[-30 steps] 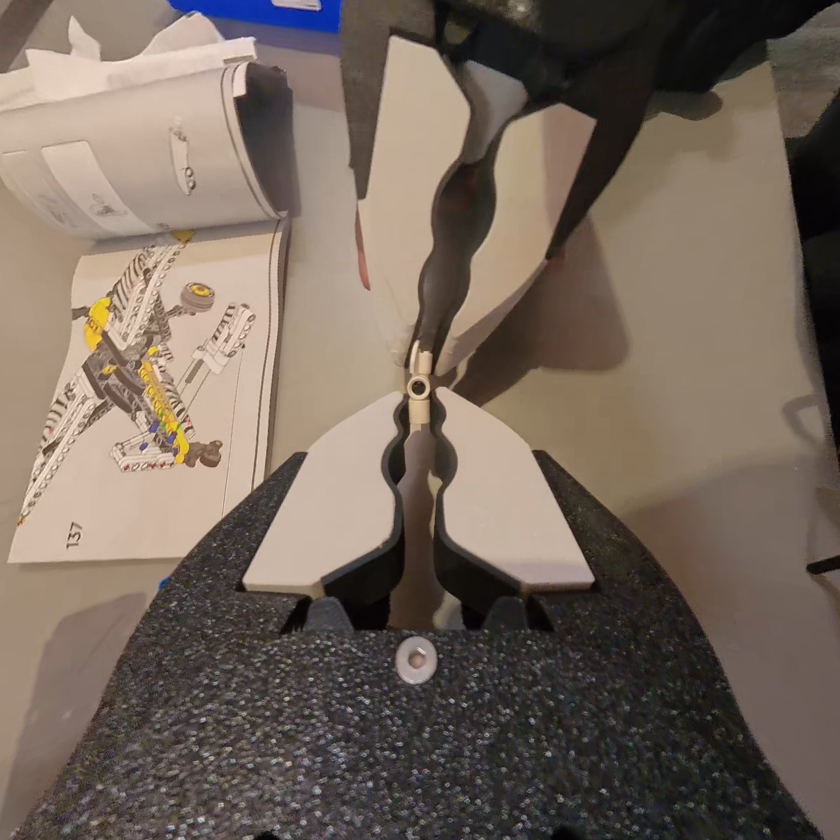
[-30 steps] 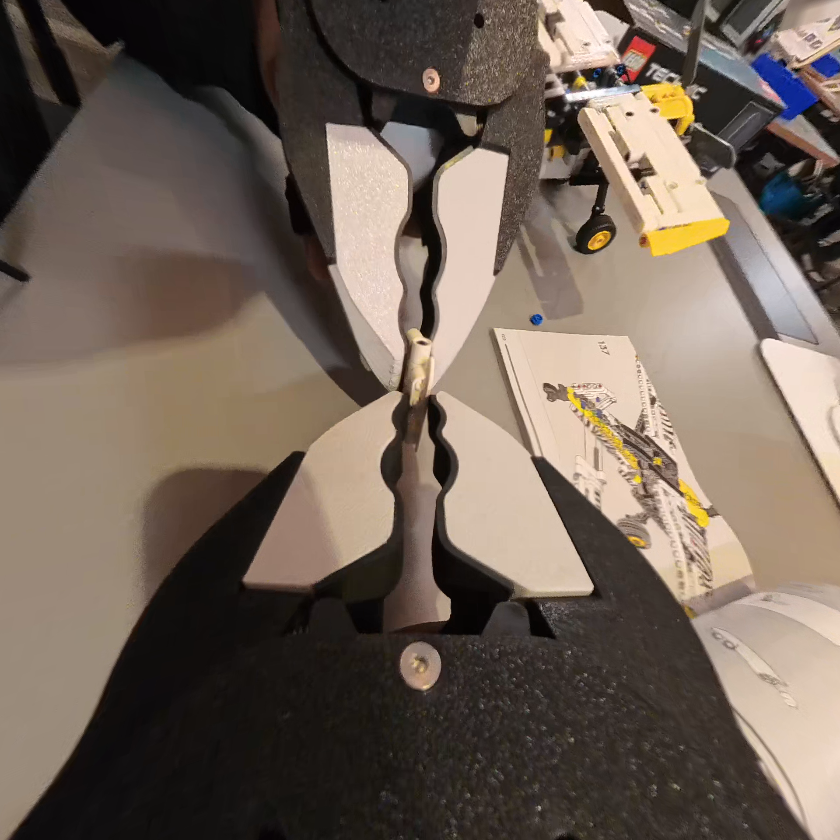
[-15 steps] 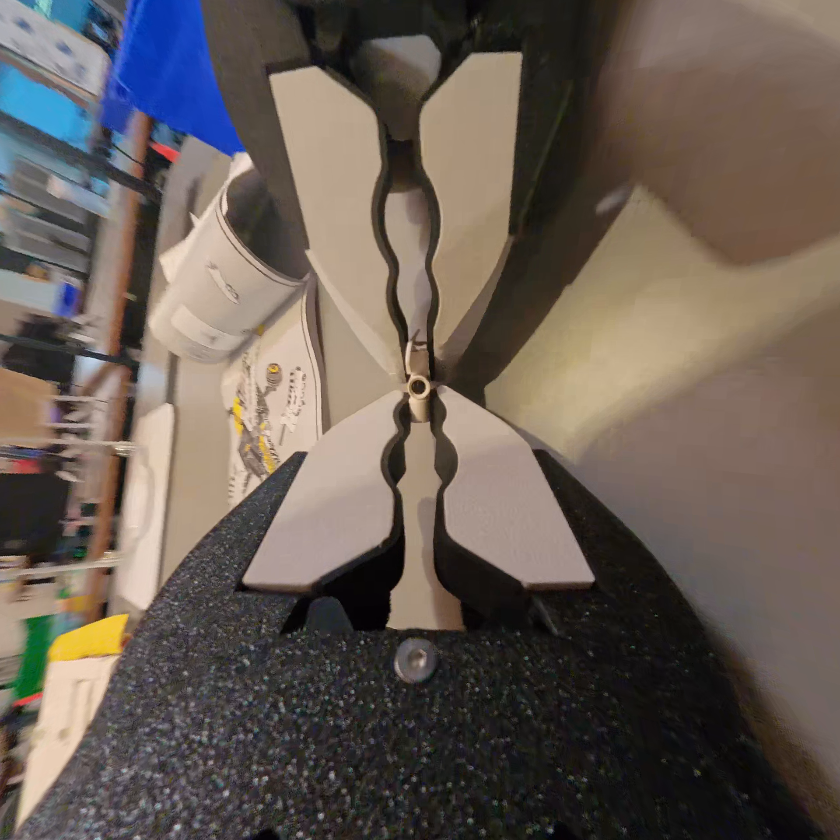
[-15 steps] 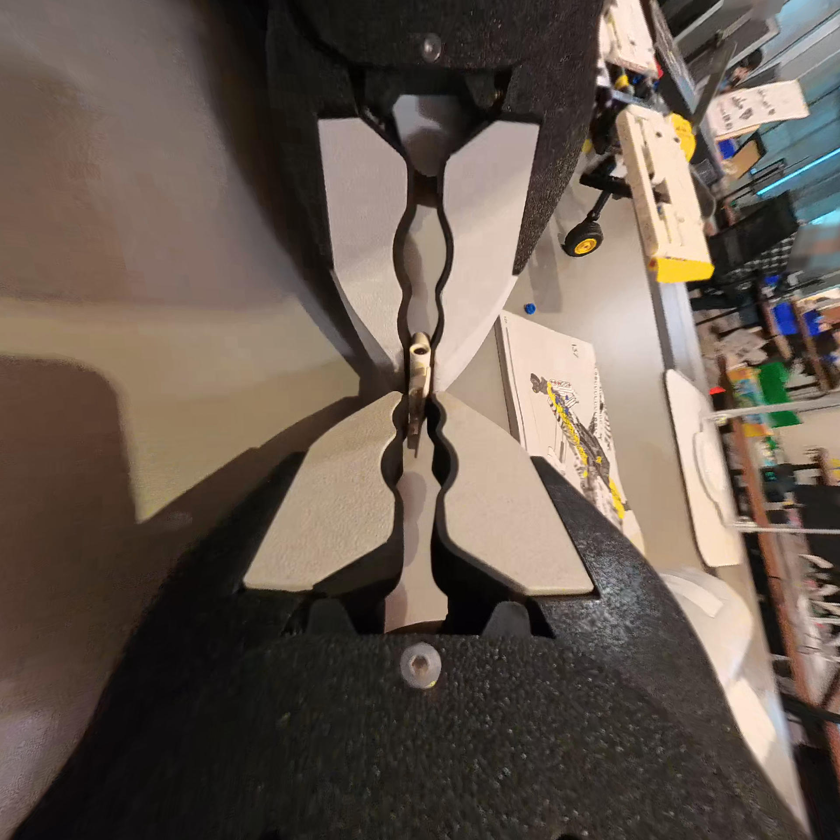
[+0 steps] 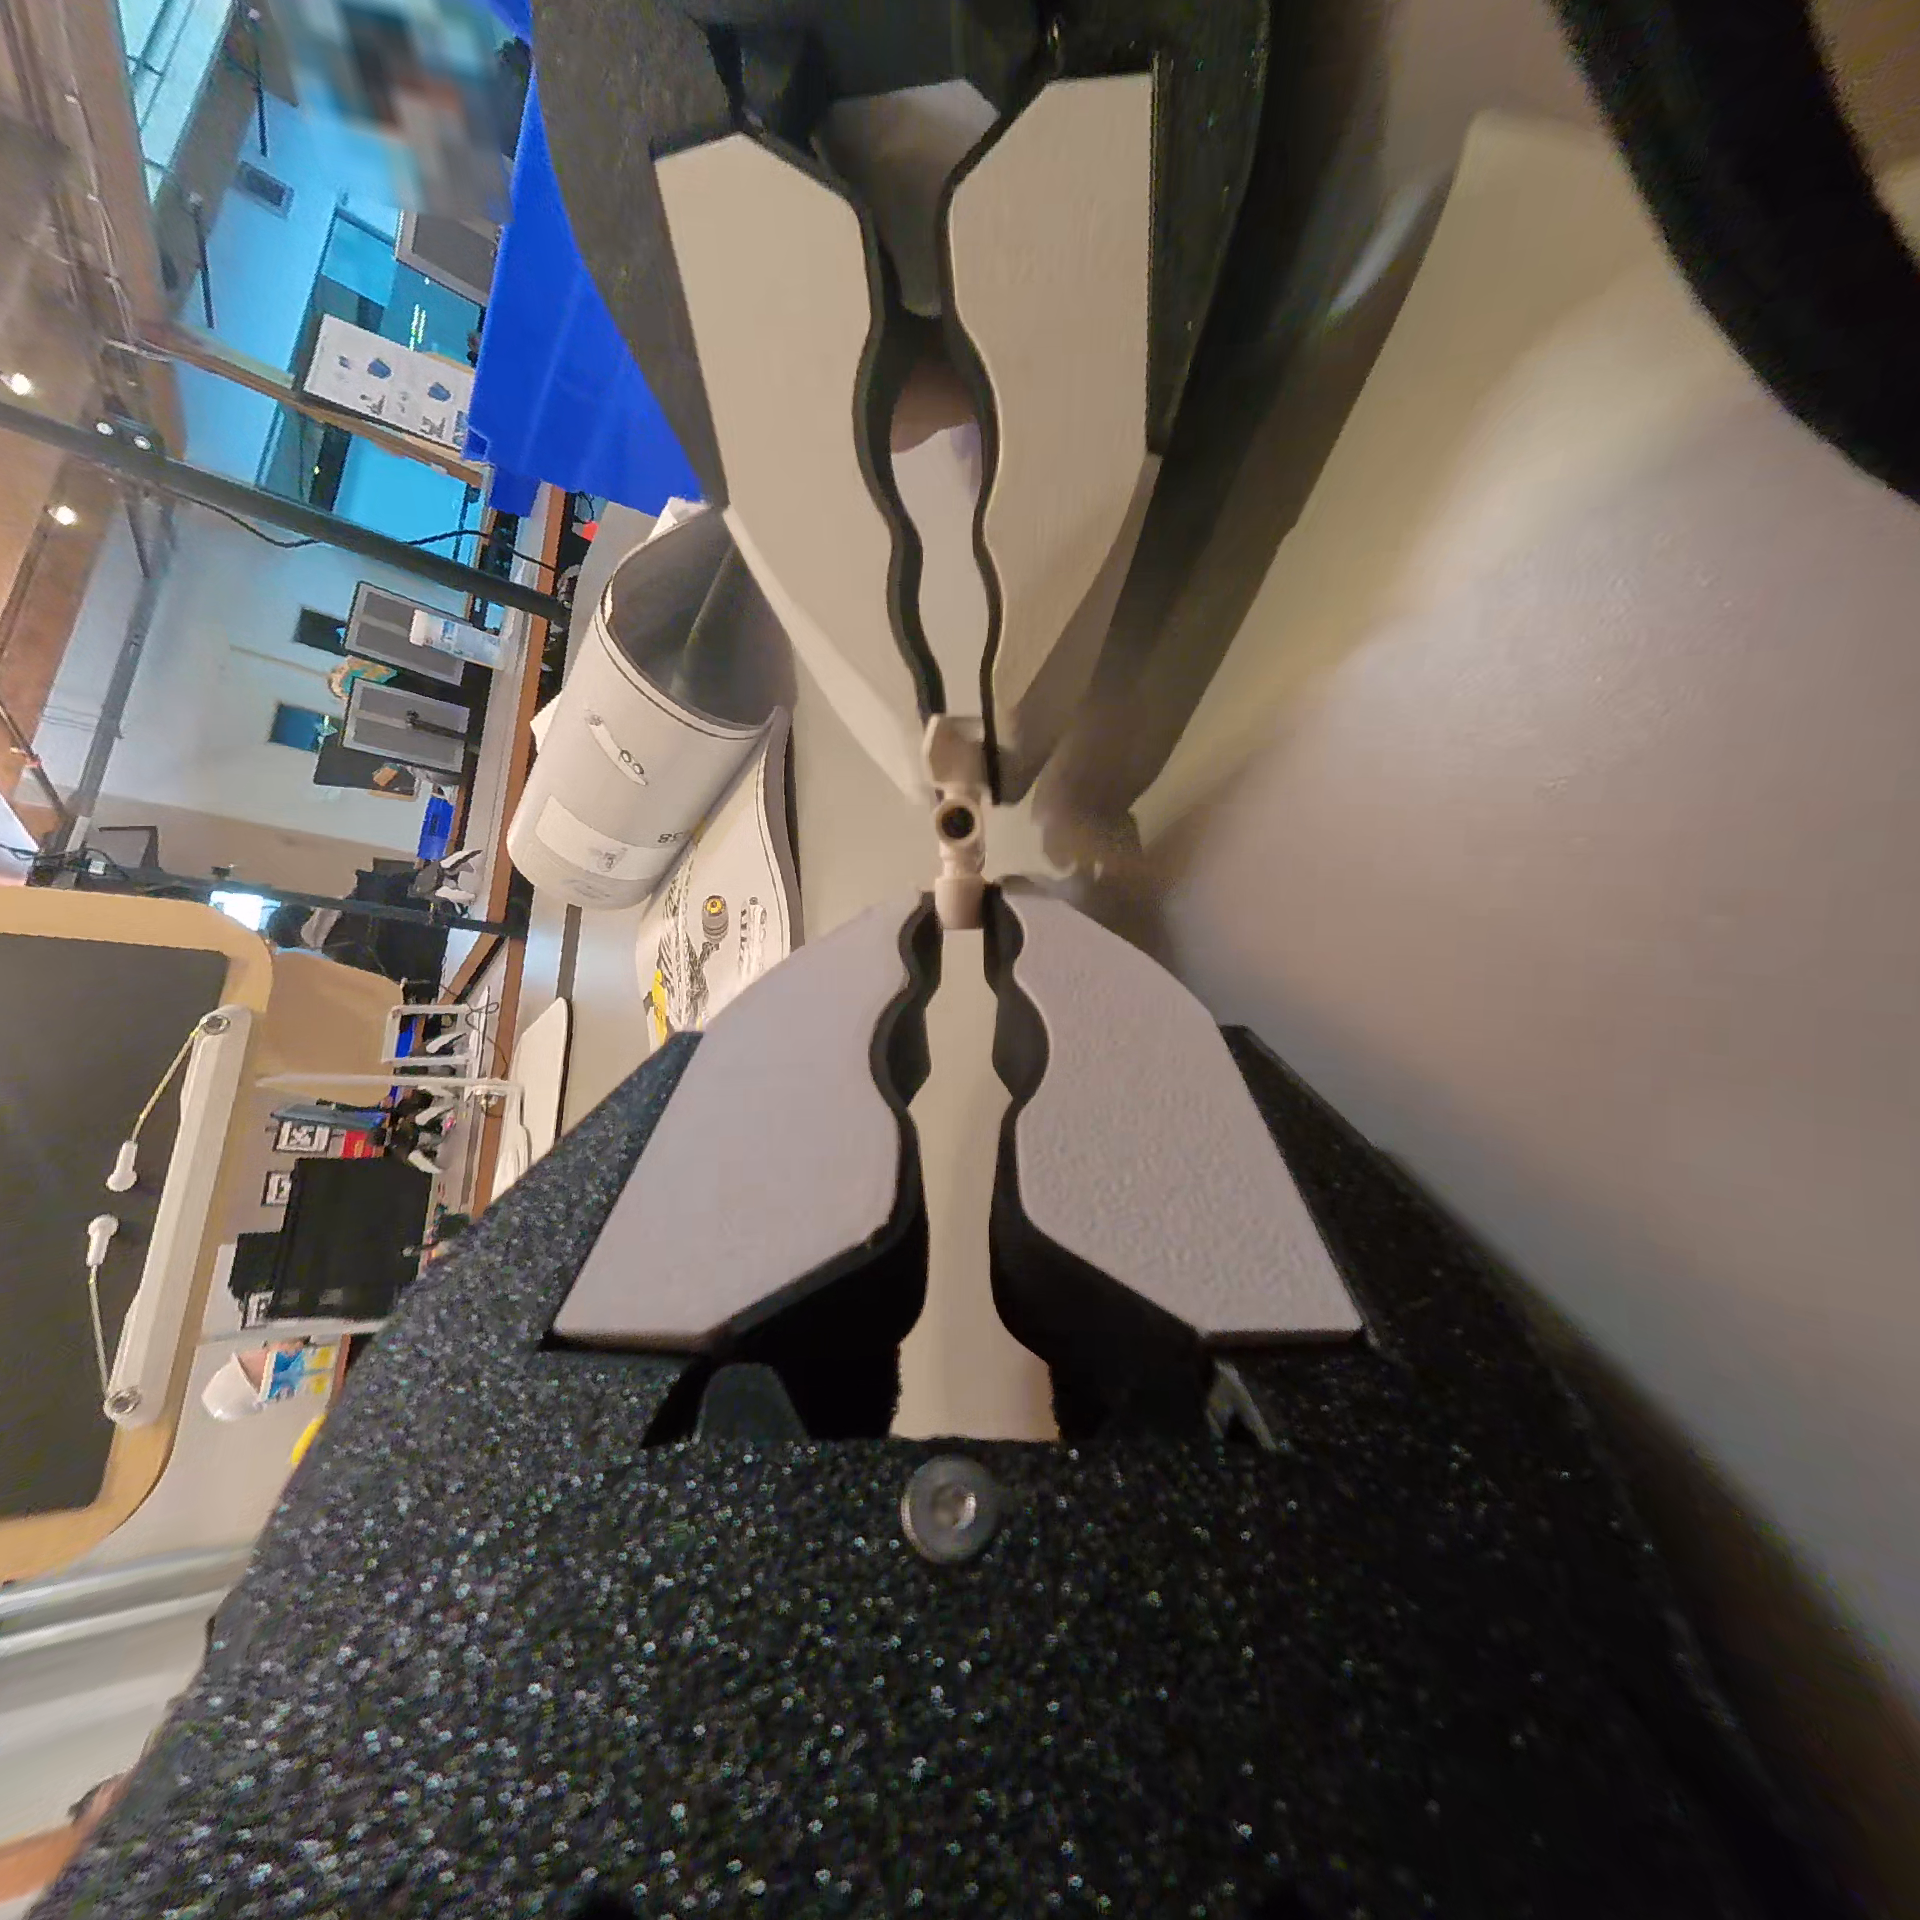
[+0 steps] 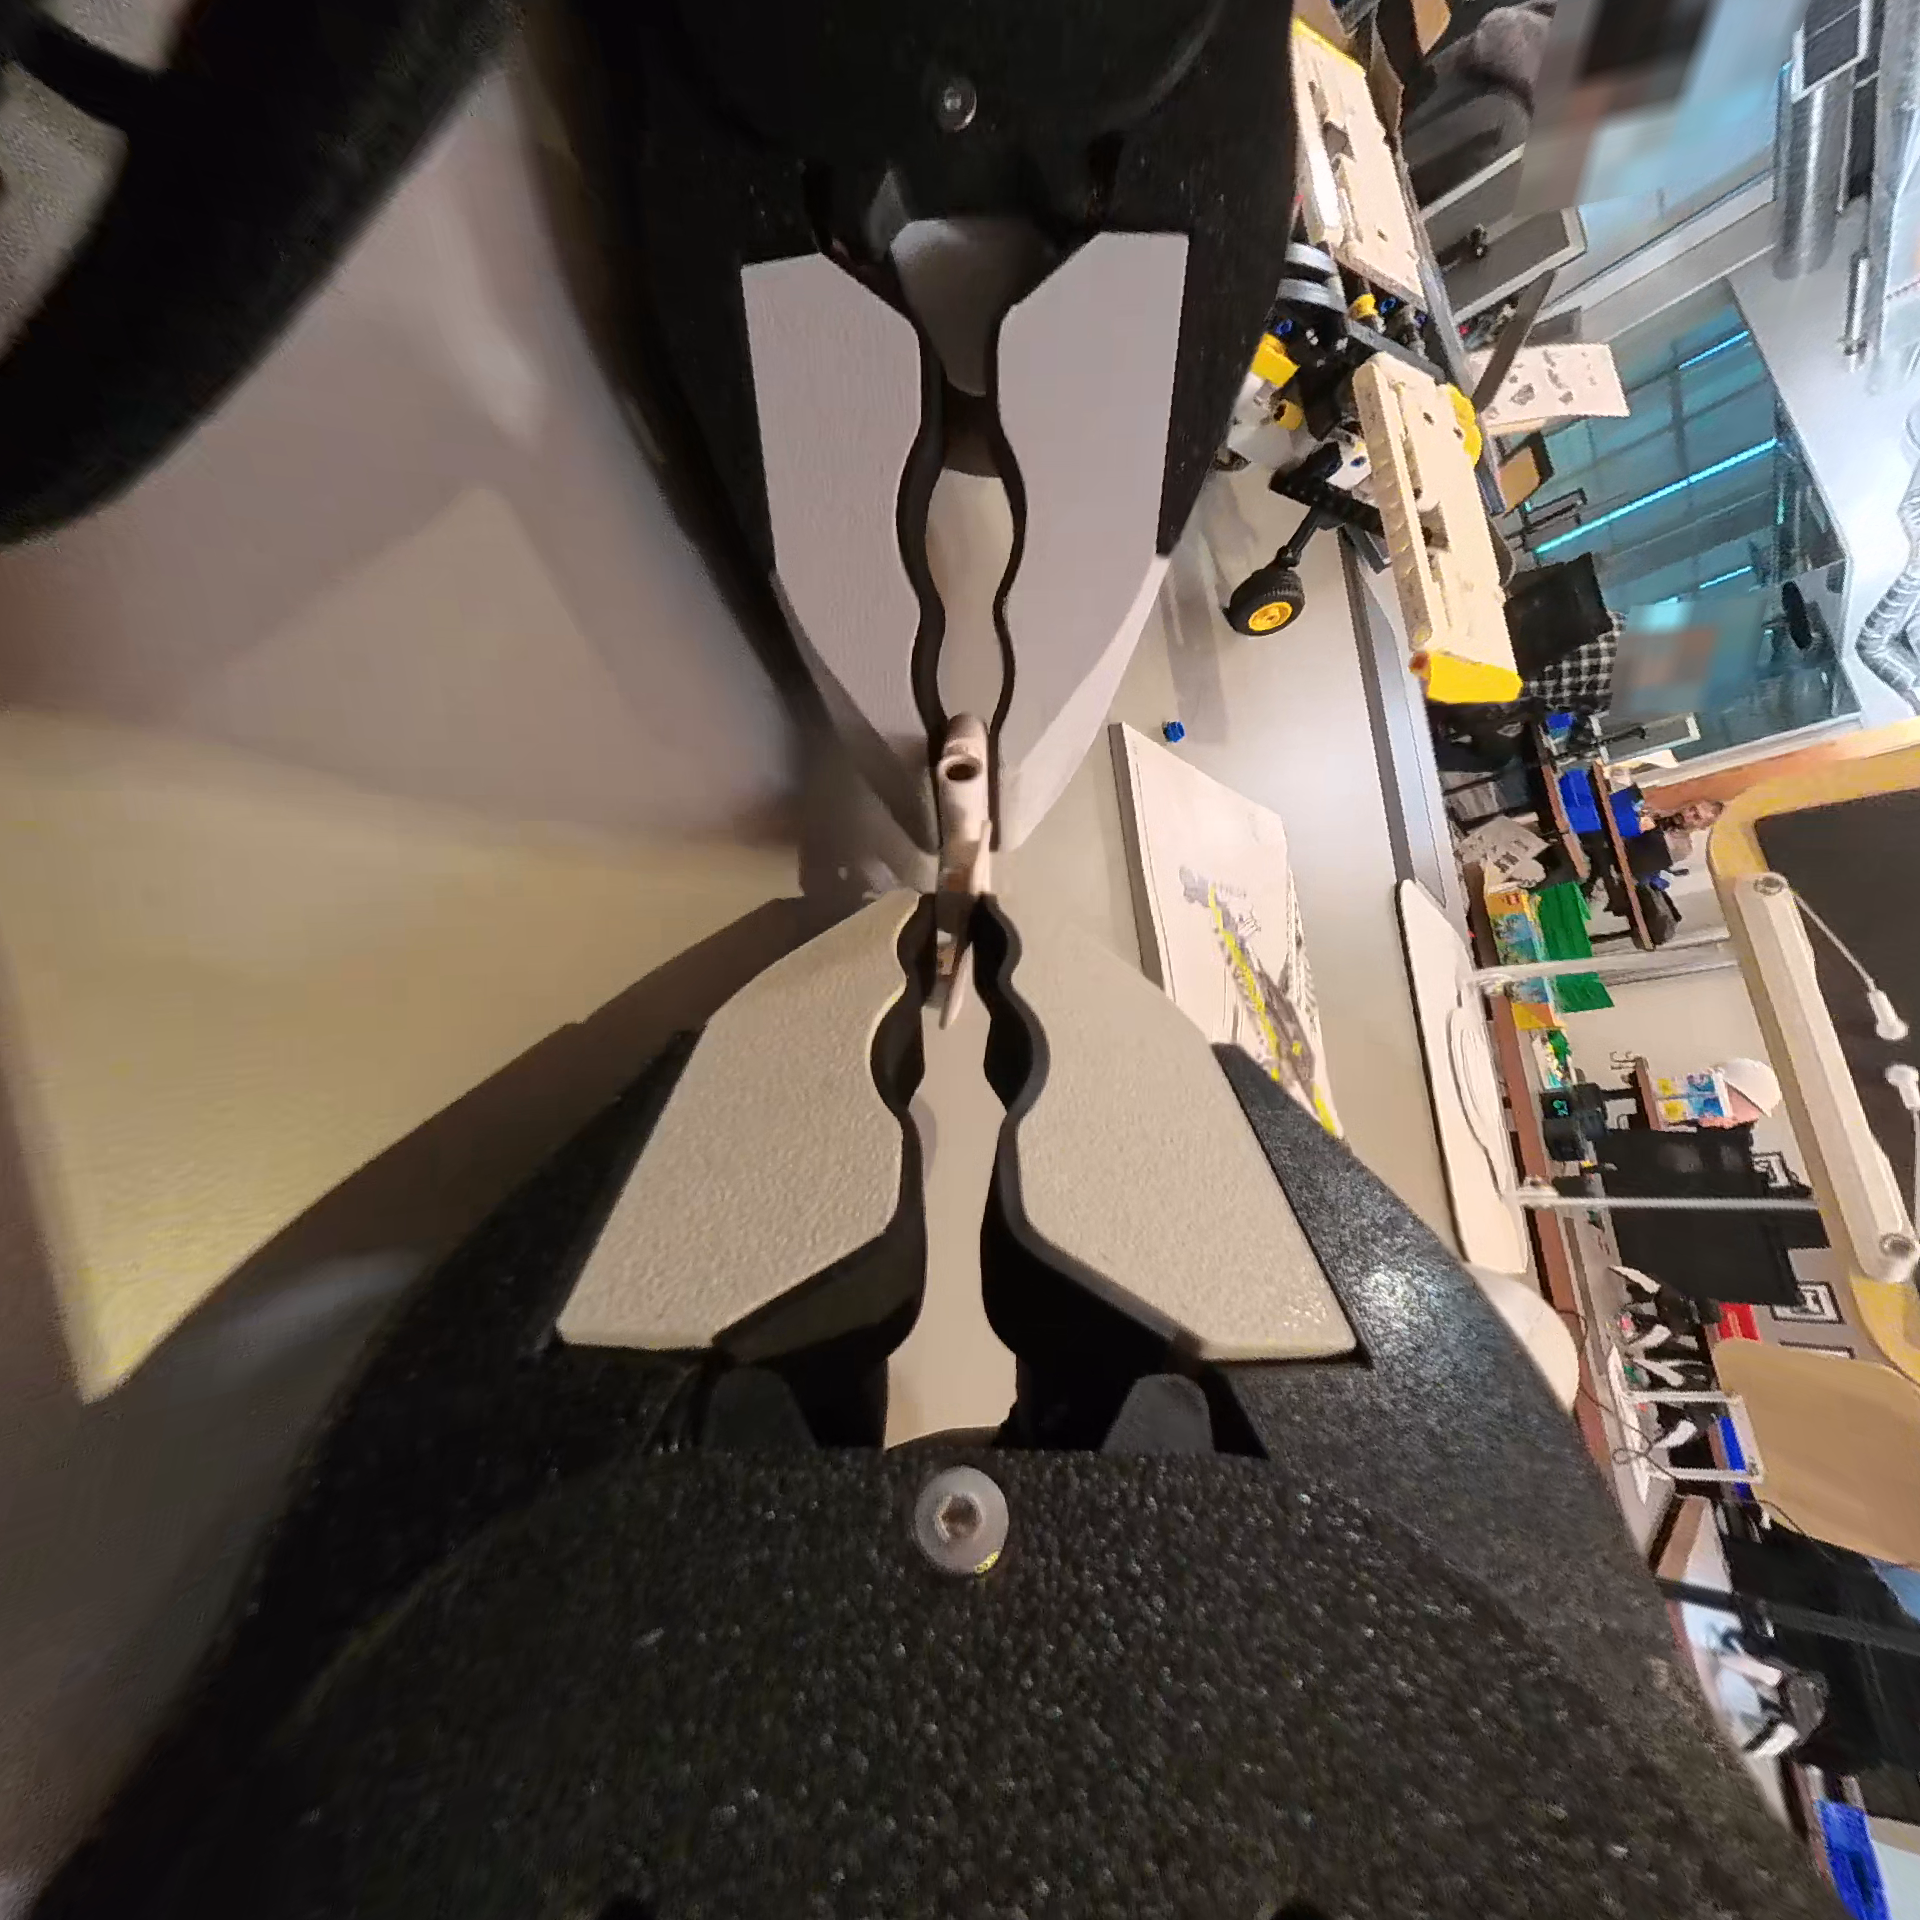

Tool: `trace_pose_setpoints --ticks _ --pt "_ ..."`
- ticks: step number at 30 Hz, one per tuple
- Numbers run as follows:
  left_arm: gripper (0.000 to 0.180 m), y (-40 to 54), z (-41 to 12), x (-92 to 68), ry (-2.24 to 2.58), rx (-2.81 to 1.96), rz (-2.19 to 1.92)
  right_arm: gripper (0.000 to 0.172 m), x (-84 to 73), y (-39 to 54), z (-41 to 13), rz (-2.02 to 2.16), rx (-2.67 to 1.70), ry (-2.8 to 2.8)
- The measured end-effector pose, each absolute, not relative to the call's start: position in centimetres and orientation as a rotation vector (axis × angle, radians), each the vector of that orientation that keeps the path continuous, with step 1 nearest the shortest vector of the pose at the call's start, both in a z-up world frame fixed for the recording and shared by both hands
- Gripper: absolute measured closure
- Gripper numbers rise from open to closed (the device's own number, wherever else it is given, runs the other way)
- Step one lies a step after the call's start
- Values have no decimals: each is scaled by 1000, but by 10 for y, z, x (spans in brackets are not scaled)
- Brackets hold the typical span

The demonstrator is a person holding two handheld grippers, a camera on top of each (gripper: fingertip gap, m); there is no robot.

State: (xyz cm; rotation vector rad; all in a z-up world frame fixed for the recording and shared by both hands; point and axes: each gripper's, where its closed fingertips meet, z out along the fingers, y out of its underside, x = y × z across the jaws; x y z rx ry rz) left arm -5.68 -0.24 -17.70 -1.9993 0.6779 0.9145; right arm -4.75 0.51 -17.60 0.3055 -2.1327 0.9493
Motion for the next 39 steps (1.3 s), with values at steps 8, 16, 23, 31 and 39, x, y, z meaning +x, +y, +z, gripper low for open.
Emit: trace_pose_setpoints --ticks 8,16,23,31,39 --pt "172 -20 -176 -88 547 -2050 985 165 -49 18 -175 964 289 -2128" --pt "172 -20 -175 -87 545 -2049 951 165 -55 19 -171 980 248 -2105" --pt "172 -19 -175 -84 523 -2061 902 165 -70 28 -141 1197 17 -2038" --pt "172 -18 -174 -81 513 -2060 874 165 -80 40 -125 1419 -259 -2063" --pt "172 -18 -172 -78 462 -2063 813 165 -70 44 -108 1722 -572 -2120"
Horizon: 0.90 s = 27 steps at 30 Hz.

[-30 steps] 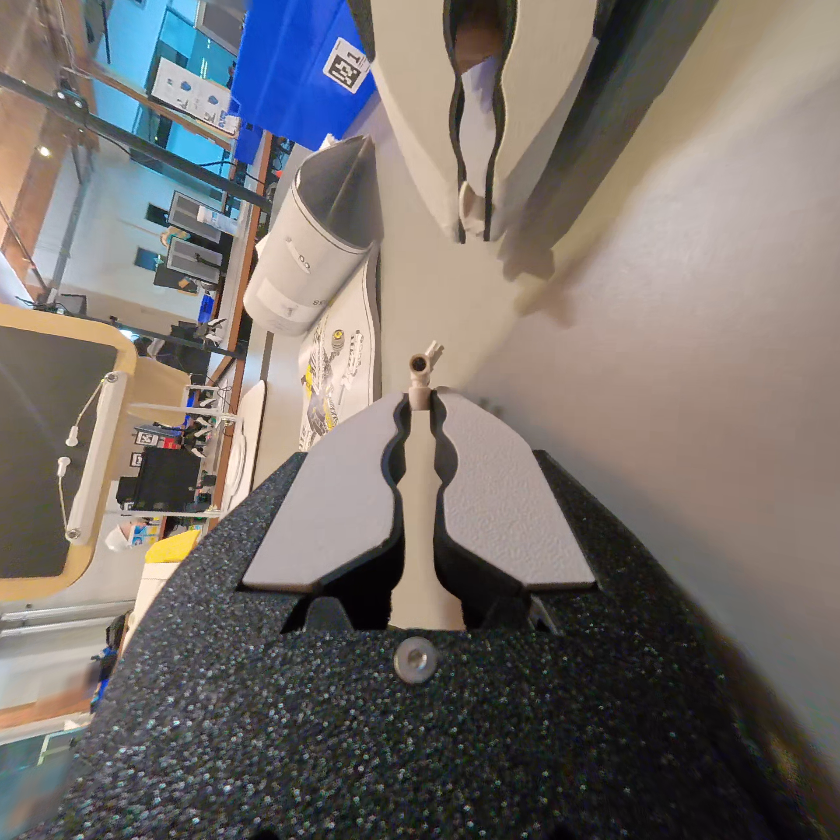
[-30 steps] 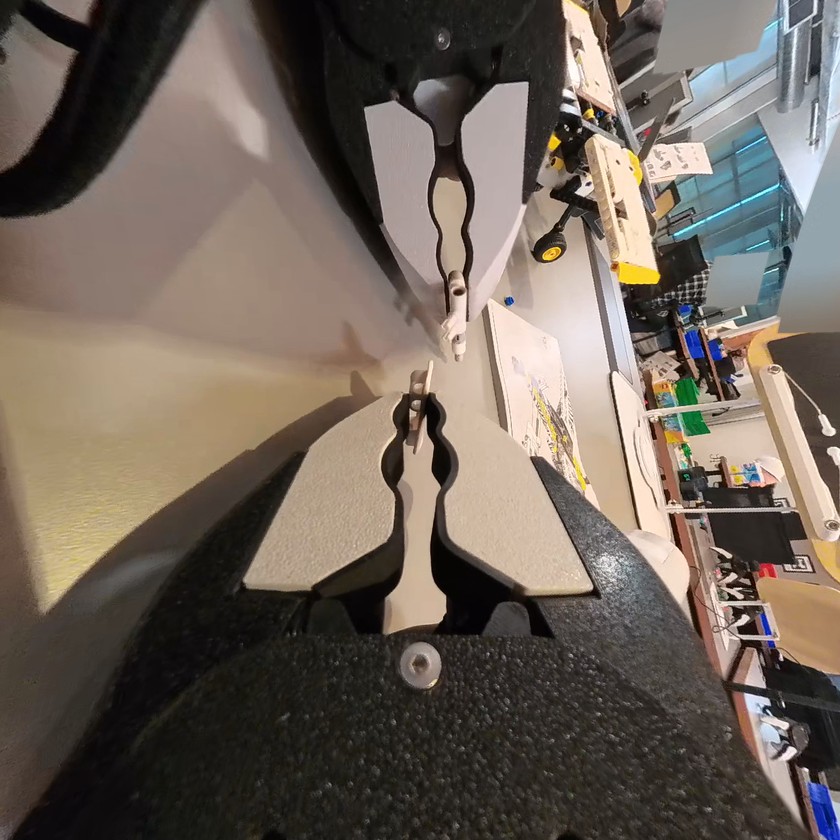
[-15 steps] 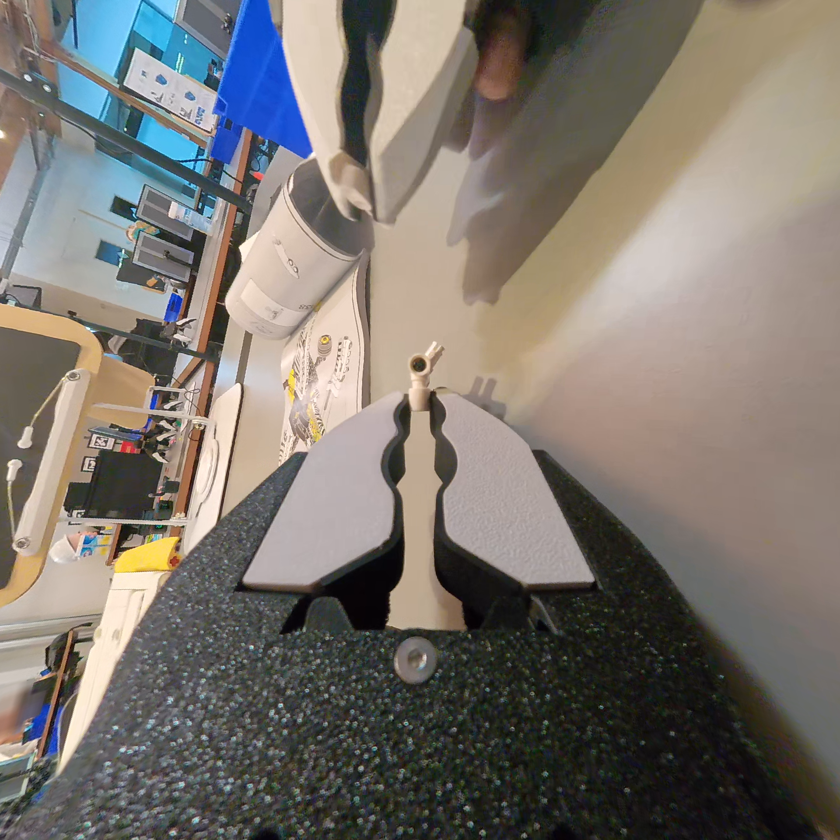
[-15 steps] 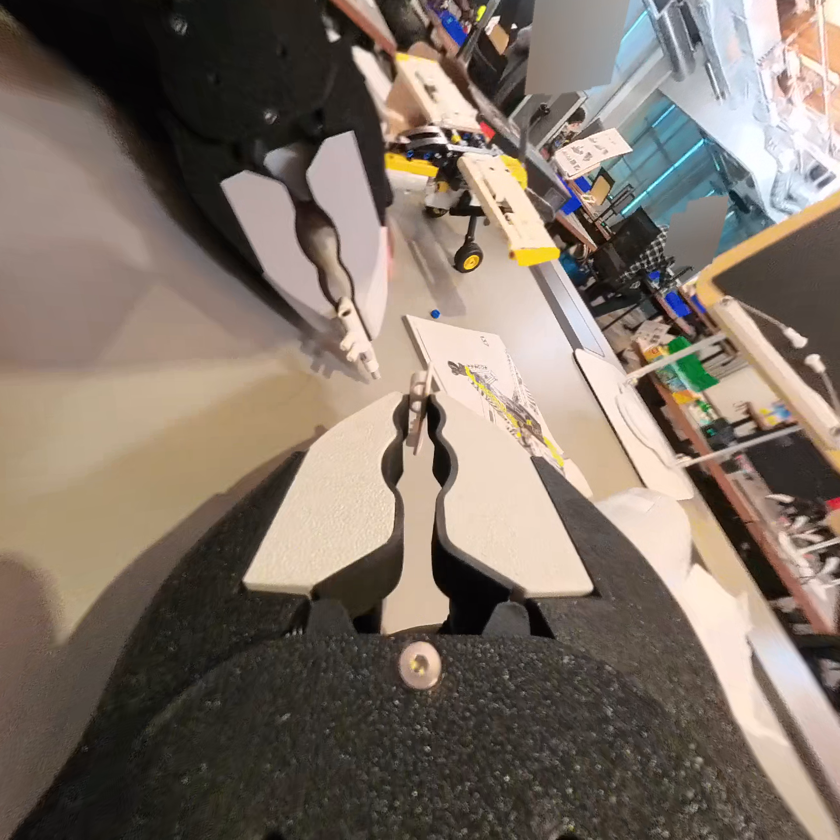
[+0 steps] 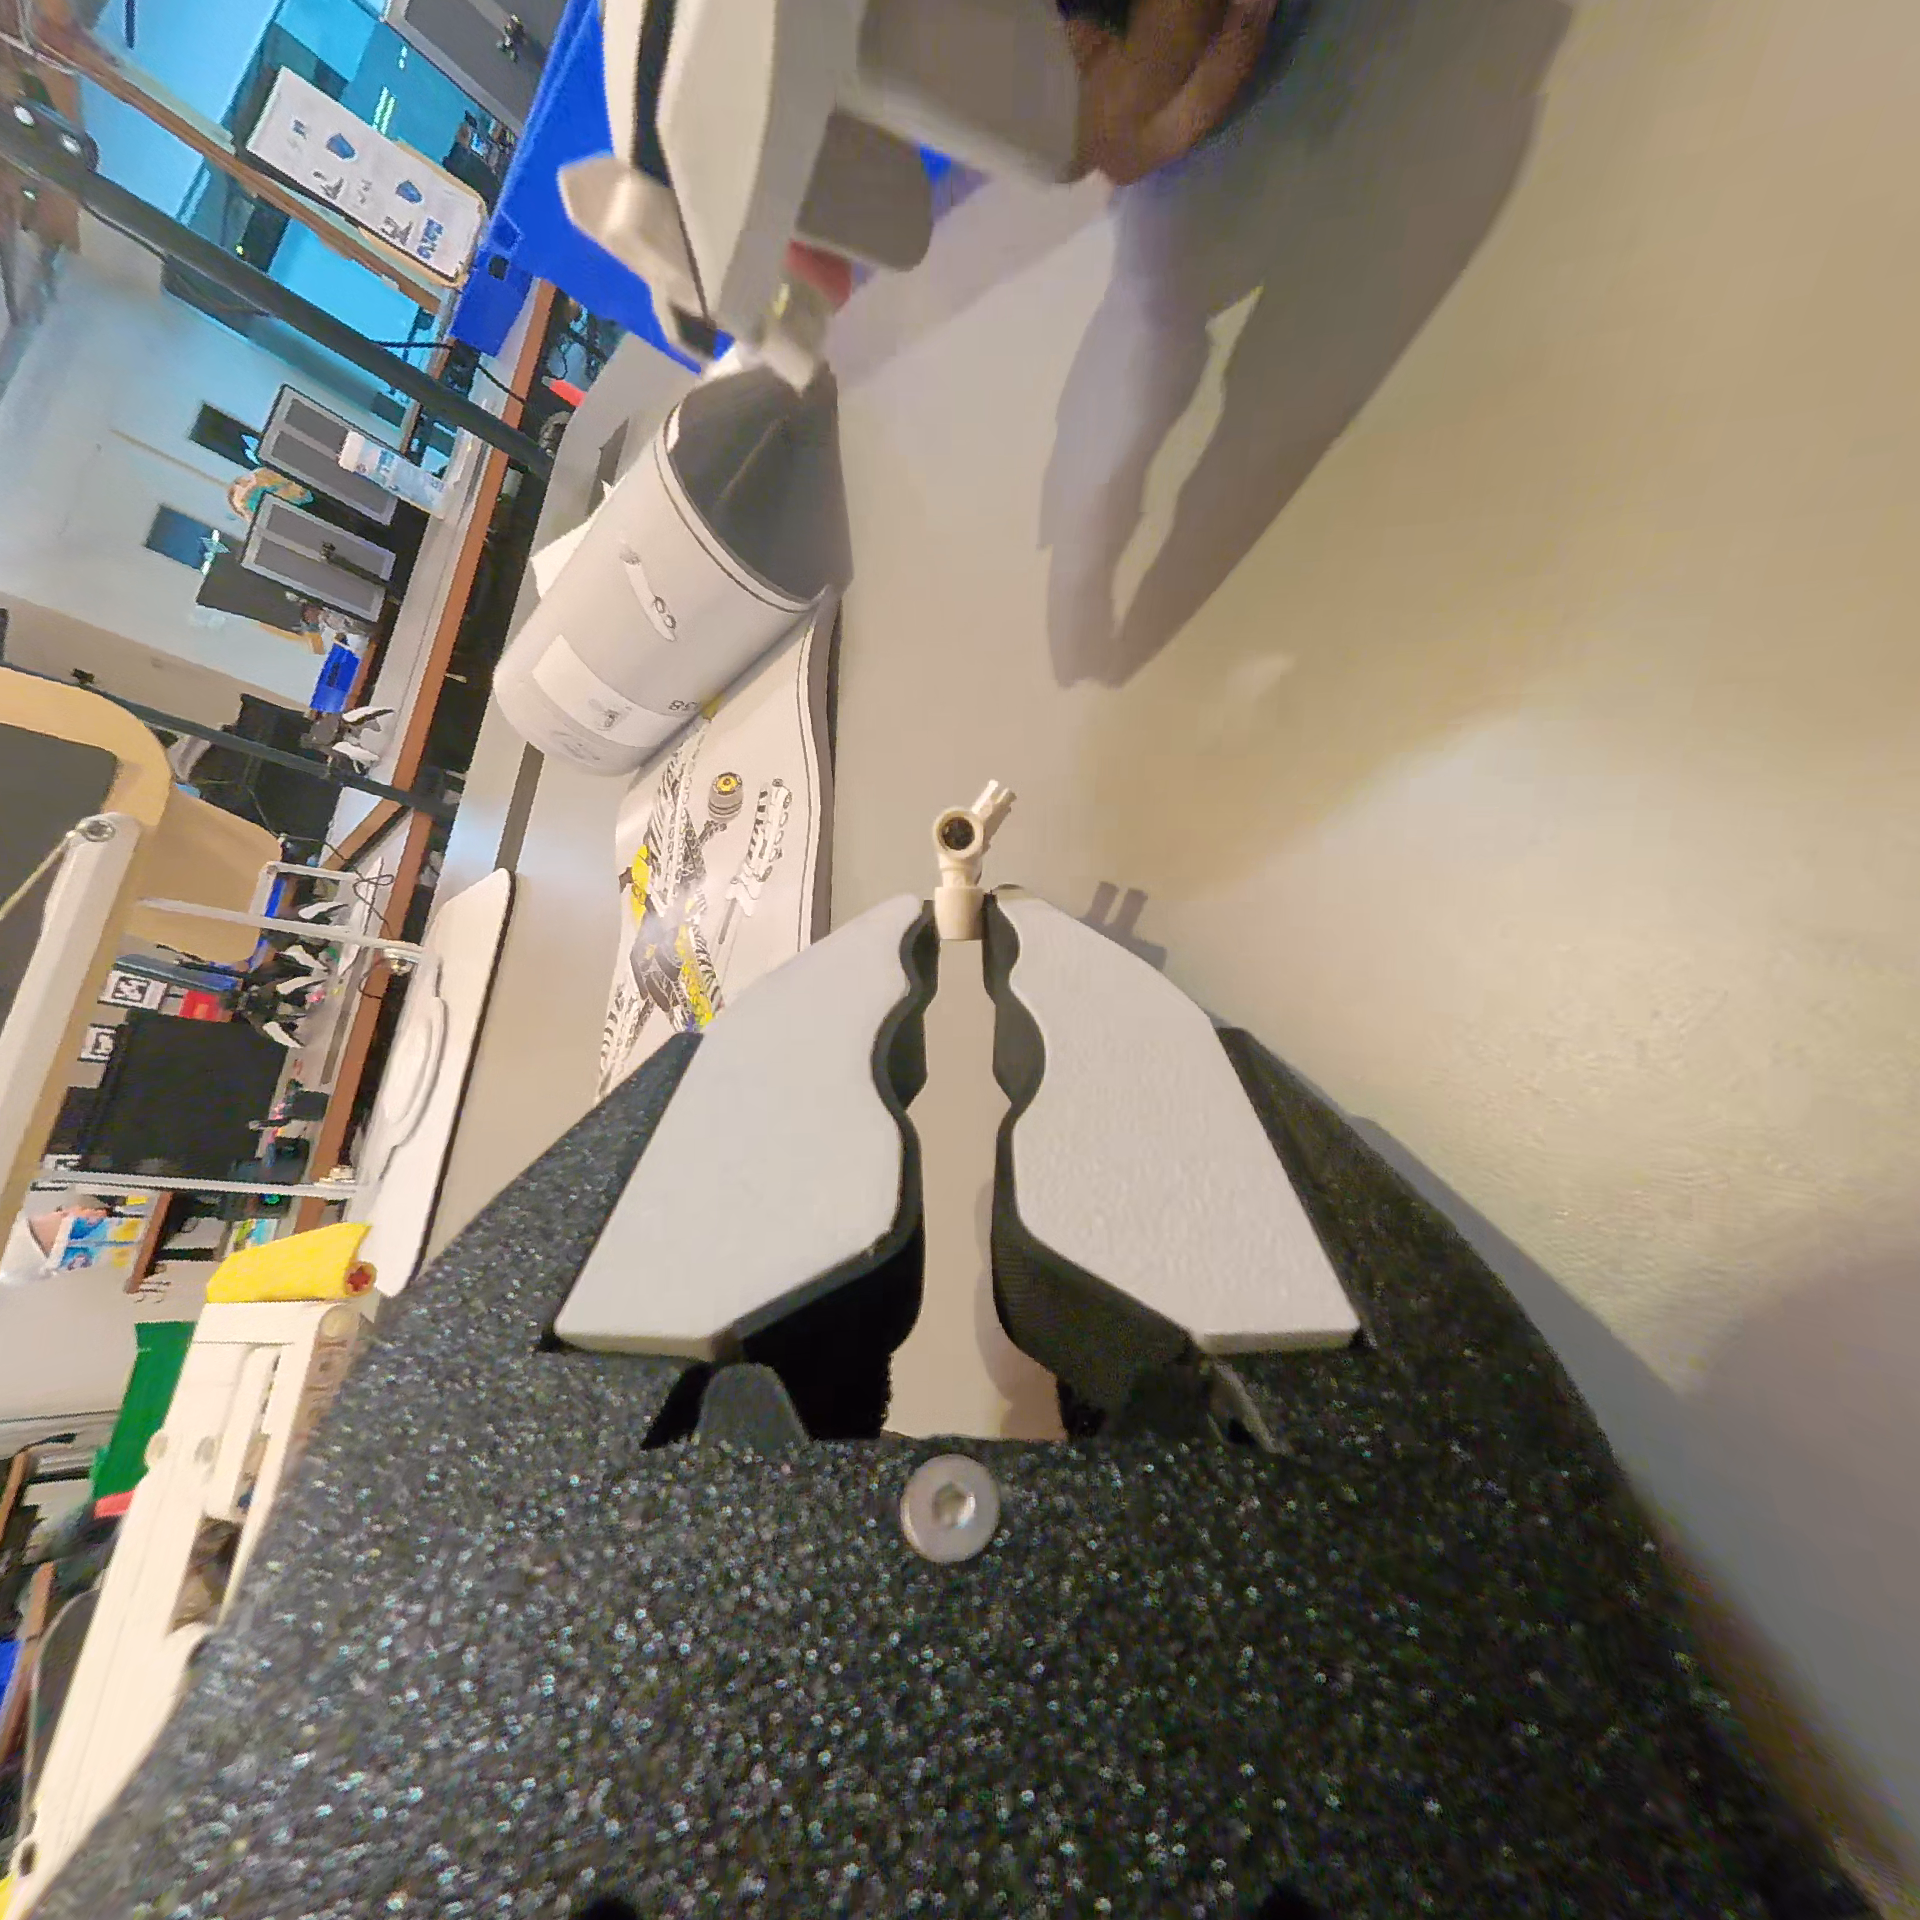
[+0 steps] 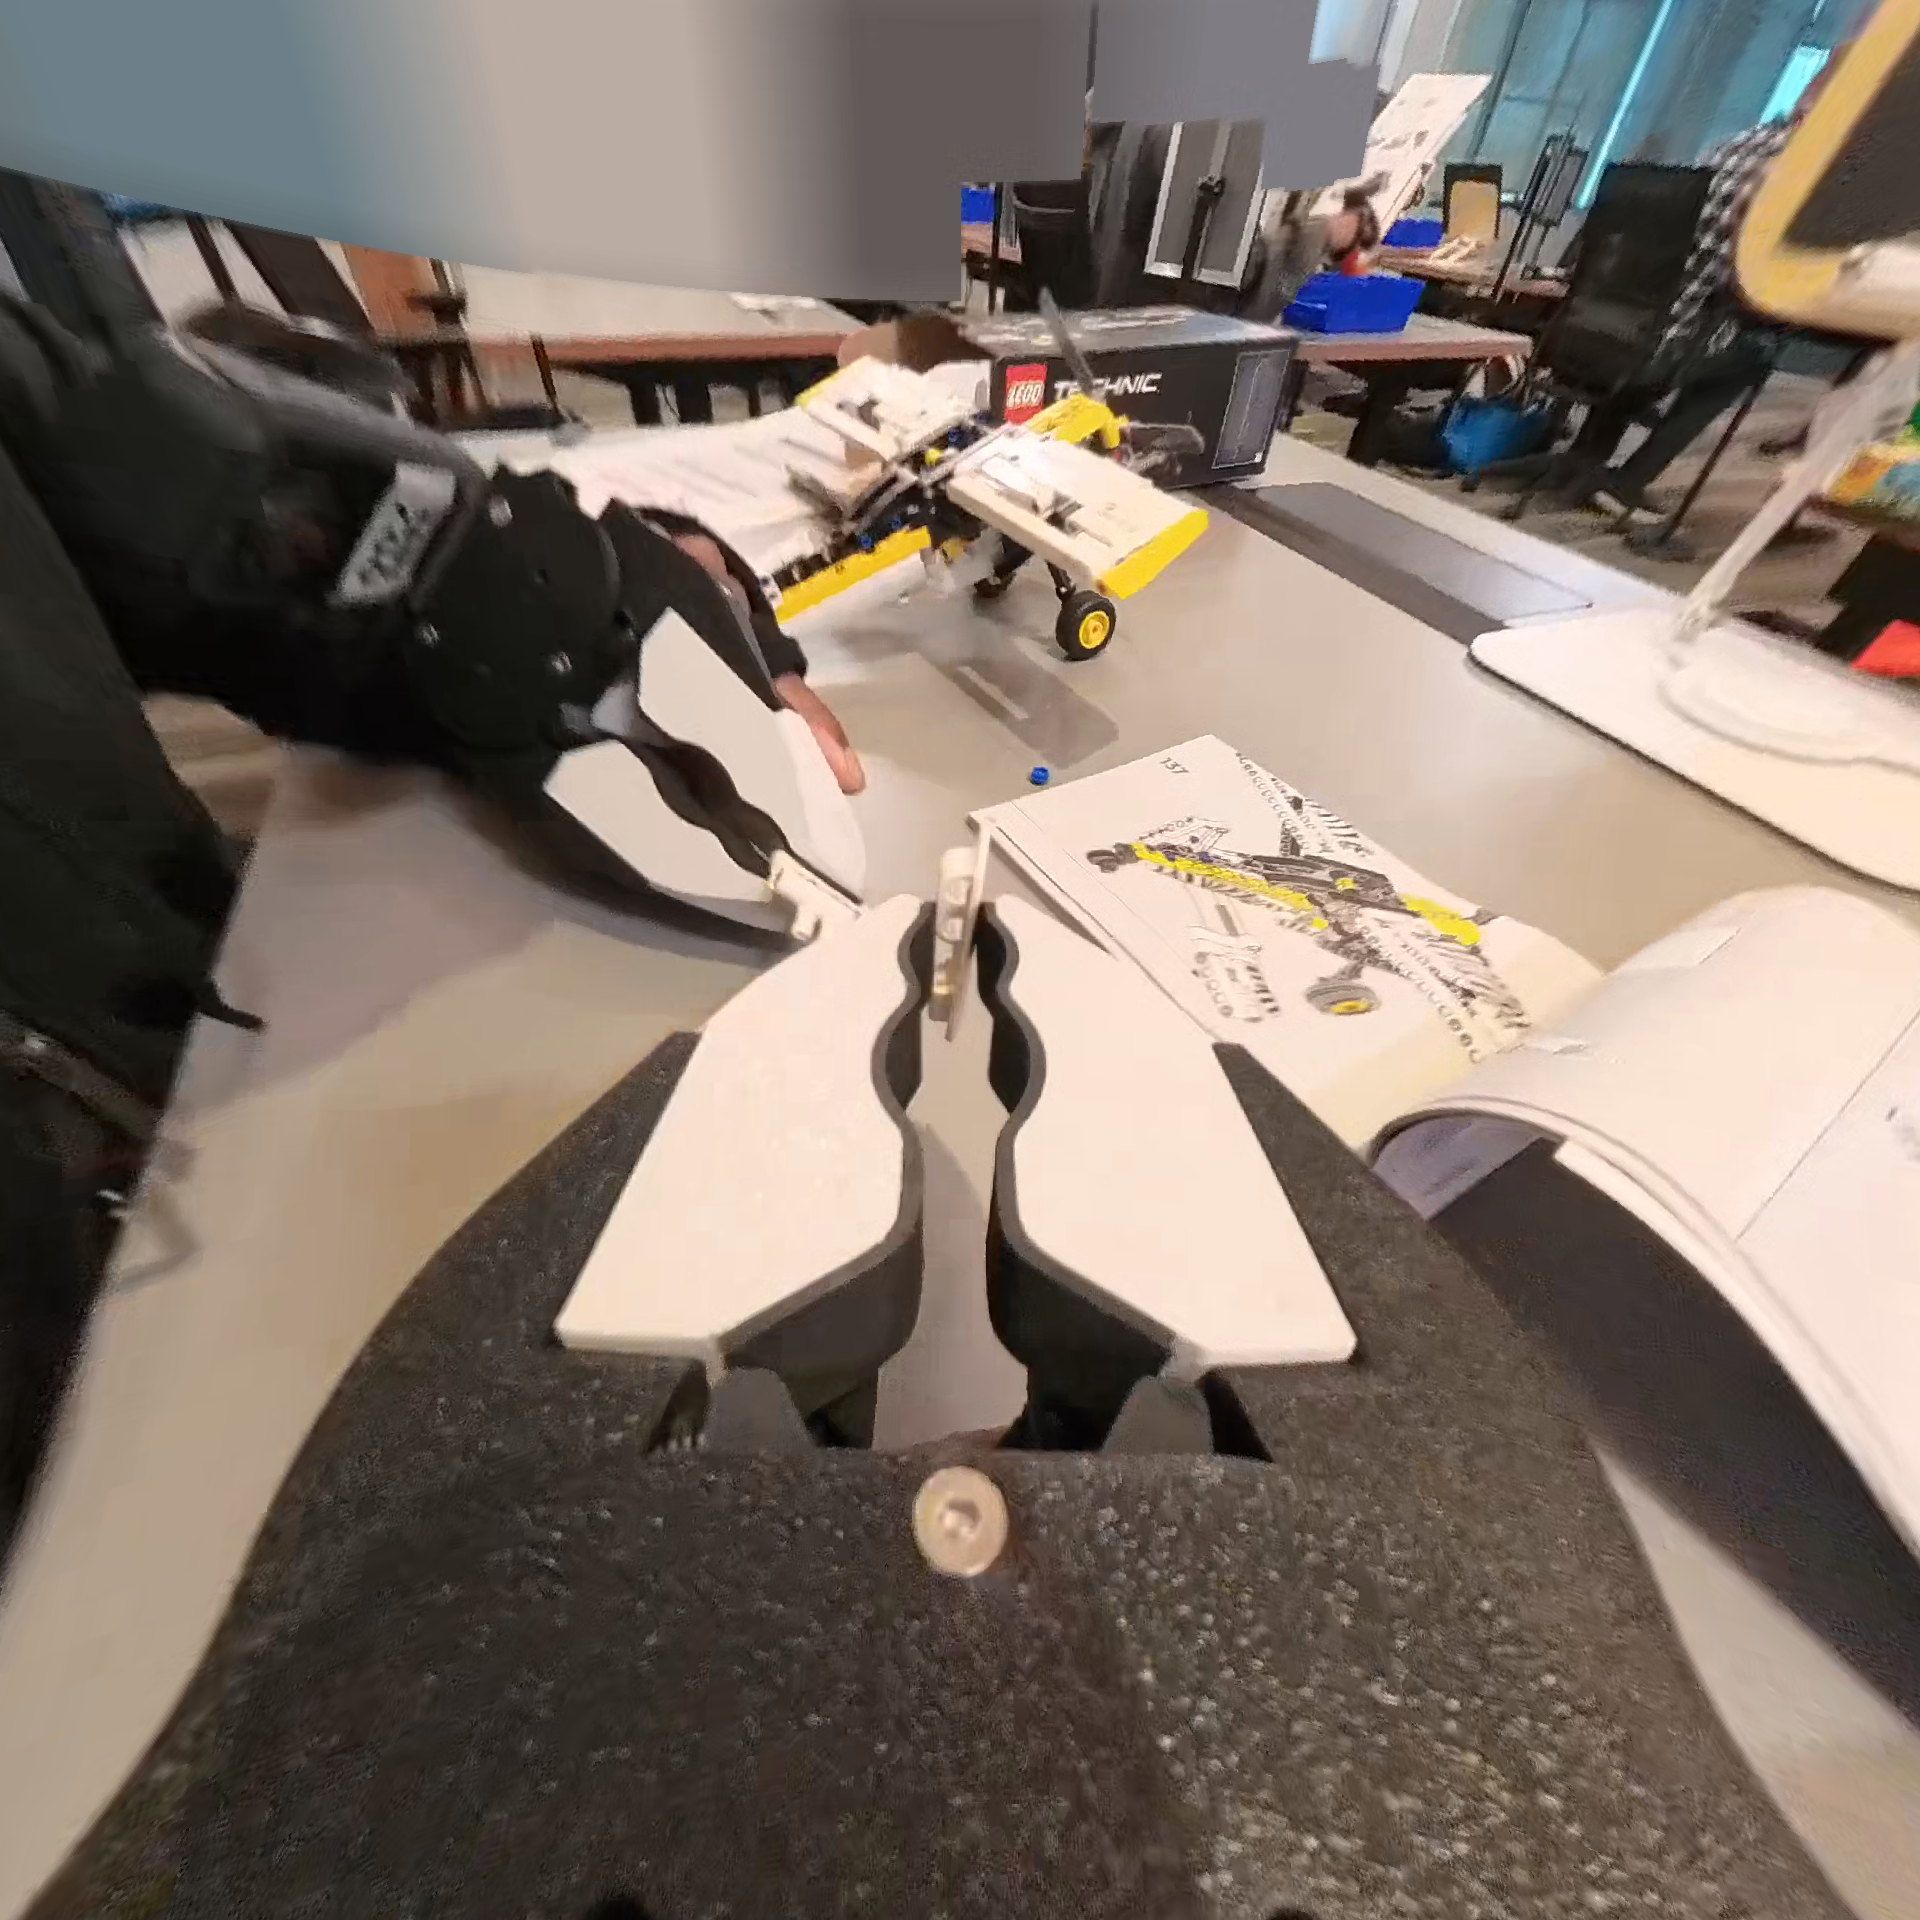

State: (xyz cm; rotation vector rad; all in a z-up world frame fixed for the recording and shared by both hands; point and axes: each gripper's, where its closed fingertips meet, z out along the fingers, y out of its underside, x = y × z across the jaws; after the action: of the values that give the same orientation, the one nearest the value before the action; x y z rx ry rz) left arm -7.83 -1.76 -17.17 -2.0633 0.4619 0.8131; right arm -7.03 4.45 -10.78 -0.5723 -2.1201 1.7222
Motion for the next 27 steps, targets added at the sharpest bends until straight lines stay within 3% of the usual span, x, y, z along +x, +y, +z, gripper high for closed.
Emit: trace_pose_setpoints --ticks 9,17,27 --pt "172 -15 -169 -70 406 -2060 707 165 -36 72 -49 1893 -729 -2101" --pt "172 -13 -169 -63 439 -2055 723 164 -34 163 -8 1826 -920 -1961" --pt "172 -9 -173 -65 419 -2075 693 161 -67 312 -80 1047 -1334 -1883"
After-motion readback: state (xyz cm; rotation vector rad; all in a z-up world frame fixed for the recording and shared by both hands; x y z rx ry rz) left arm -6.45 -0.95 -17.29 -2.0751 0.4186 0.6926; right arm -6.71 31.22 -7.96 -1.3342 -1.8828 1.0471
